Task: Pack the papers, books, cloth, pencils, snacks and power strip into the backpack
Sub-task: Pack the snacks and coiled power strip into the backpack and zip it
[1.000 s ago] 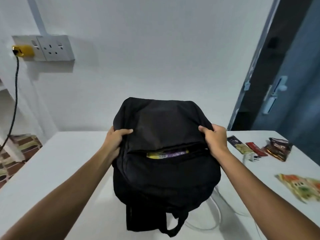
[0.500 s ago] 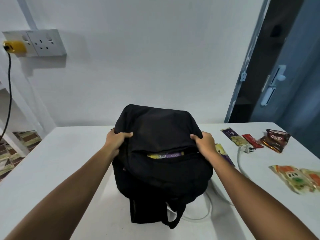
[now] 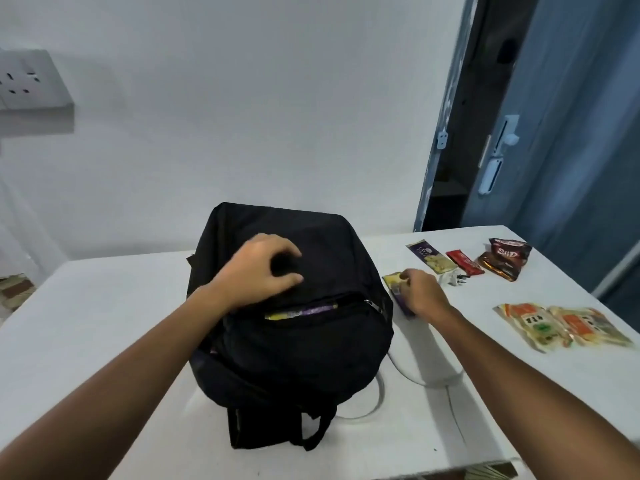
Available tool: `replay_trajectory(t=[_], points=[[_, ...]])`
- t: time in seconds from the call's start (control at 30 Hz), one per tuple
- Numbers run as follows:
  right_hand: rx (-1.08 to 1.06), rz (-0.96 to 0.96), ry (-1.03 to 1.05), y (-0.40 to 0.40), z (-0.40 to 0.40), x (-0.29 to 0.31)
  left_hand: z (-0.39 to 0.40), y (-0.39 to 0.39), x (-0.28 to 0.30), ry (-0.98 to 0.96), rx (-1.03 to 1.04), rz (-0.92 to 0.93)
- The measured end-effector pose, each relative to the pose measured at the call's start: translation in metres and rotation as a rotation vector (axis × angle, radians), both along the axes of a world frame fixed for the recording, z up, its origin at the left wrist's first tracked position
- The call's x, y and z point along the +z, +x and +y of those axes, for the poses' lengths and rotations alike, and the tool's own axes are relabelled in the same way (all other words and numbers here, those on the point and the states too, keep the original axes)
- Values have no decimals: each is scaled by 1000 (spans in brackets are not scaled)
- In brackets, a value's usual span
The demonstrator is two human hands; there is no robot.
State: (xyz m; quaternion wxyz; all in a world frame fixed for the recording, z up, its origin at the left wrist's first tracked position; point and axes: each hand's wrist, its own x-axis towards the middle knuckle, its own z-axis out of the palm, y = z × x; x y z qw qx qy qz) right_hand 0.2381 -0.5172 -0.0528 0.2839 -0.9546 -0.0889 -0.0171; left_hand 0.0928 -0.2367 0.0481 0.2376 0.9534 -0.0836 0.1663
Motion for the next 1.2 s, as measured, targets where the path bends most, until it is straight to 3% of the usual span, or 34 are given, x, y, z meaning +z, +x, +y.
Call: replay_trajectory(t=[0.07, 0.17, 0.27, 0.37, 0.47, 0.63, 0.73, 0.8, 0.93, 1.0, 1.2], points=[[37, 46, -183, -2, -4, -18, -18, 2, -3, 195, -103, 128], [50, 49, -344, -8, -1, -34, -31, 4, -14, 490, -36, 208], [16, -35, -427, -13, 3, -32, -31, 1, -21, 497, -33, 66], [-29, -49, -371, -12, 3, -28, -27, -3, -18, 423, -75, -28], [-162, -9, -76, -10, -1, -24, -29, -5, -14, 497, -162, -146], [-423, 217, 754, -7, 6, -1, -30, 1, -19, 646, -65, -108], [-291, 274, 1145, -18, 16, 33, -27, 3, -16, 521, -14, 36], [-71, 314, 1264, -35, 23, 59, -22, 6, -9, 436, -33, 149], [384, 451, 1120, -77, 38, 85, -13, 11, 12, 185, -76, 260], [418, 432, 993, -94, 52, 81, -12, 13, 26, 137, -80, 291], [337, -246, 623, -111, 108, 60, -18, 16, 54, 131, -95, 258]])
